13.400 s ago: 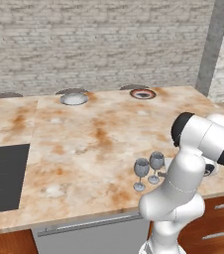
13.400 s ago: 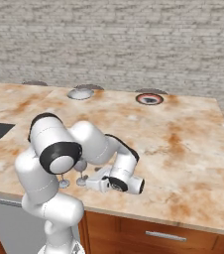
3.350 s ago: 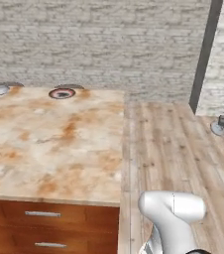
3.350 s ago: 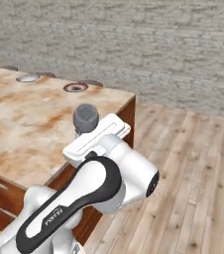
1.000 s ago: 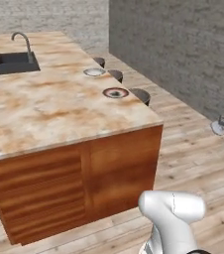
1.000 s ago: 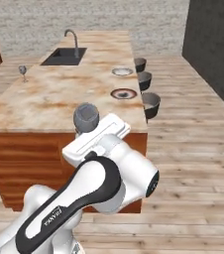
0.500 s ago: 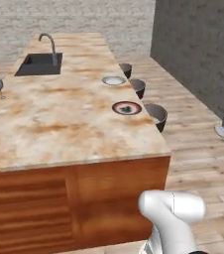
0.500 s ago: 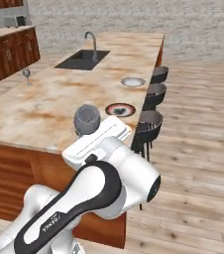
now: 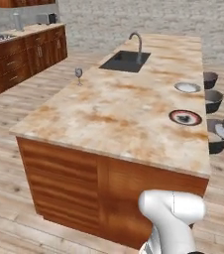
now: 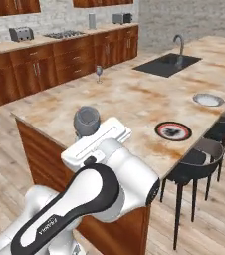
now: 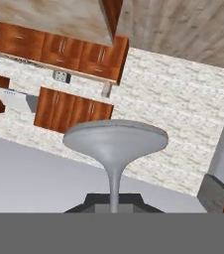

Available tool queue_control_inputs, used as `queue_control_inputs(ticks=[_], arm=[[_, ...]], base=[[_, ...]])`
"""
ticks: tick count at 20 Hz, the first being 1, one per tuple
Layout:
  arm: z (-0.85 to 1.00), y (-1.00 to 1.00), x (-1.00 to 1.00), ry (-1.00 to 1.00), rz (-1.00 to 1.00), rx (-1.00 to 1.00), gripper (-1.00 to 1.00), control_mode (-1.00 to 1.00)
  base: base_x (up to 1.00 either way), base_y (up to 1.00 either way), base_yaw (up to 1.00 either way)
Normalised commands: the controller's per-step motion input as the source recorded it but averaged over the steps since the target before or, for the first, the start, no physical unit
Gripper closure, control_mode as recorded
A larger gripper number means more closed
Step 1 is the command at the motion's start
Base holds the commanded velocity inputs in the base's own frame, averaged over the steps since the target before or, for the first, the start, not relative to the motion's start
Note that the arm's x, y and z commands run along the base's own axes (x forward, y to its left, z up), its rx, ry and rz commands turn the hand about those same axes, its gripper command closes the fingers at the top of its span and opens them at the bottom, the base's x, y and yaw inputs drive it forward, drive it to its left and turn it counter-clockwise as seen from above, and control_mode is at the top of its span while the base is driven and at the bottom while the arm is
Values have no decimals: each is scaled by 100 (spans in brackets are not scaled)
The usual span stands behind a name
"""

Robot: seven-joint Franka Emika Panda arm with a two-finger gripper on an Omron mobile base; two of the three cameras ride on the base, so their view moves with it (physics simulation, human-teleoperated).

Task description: Retrieve the wine glasses from the counter and place one next to each plate.

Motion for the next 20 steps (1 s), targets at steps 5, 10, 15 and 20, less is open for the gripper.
queue_control_inputs(ticks=[5,10,15,20], arm=[[0,0,0,0,0,0,100,100],[0,0,0,0,0,0,100,100],[0,0,0,0,0,0,100,100],[0,0,0,0,0,0,100,100]], base=[[-66,-69,78],[-94,-60,69],[-12,-97,44],[0,-100,32]])
